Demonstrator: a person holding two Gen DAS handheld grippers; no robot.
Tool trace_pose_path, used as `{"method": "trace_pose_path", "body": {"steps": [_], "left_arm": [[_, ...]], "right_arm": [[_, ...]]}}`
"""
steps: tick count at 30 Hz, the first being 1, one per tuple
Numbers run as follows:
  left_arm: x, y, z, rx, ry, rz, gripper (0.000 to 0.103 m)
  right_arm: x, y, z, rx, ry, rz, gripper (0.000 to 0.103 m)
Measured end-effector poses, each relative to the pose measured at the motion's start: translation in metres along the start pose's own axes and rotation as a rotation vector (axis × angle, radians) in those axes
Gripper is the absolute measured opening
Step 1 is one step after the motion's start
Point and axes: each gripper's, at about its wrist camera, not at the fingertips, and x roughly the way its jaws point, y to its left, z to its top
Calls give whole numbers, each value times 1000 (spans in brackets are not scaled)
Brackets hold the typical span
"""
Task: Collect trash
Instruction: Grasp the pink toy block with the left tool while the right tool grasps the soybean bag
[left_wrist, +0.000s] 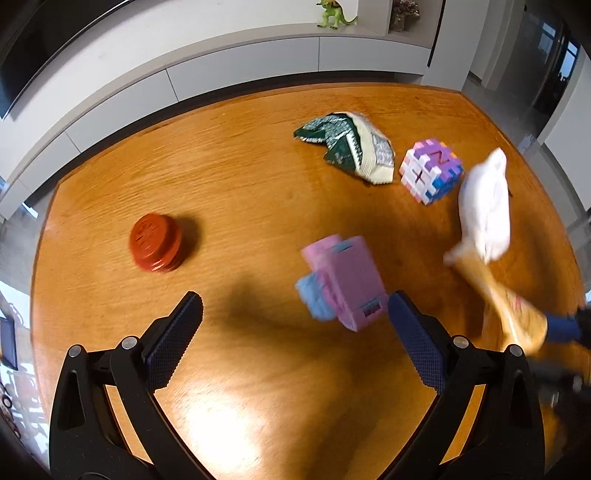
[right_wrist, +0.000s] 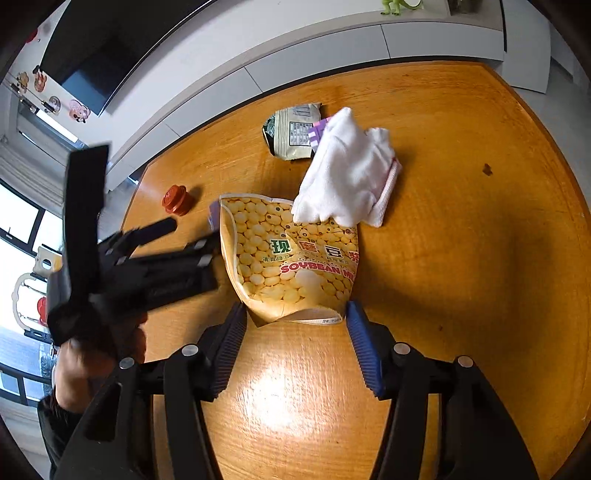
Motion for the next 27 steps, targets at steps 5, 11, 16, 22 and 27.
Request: {"method": "trace_pose_path", "body": {"steps": [5,11,16,22,27], "left_arm": [[16,-6,9,-23,38,3,47],[9,5,-2,-53,40,-63,46],[-14,11,-26,-55,37,-111,46],[-54,8,-62,-14,9,-154,46],[-92,-17,-85,44,-24,-179,46]], "right_arm": [[-2,-4,-13,-9,10,-9,56],[-13,-4,-31,-7,7,4,56],[-24,-1,-50,-5,2,17,56],[-51,0,-79,9,-25,32,56],[-87,-11,-107,48,-70,29,56]]}}
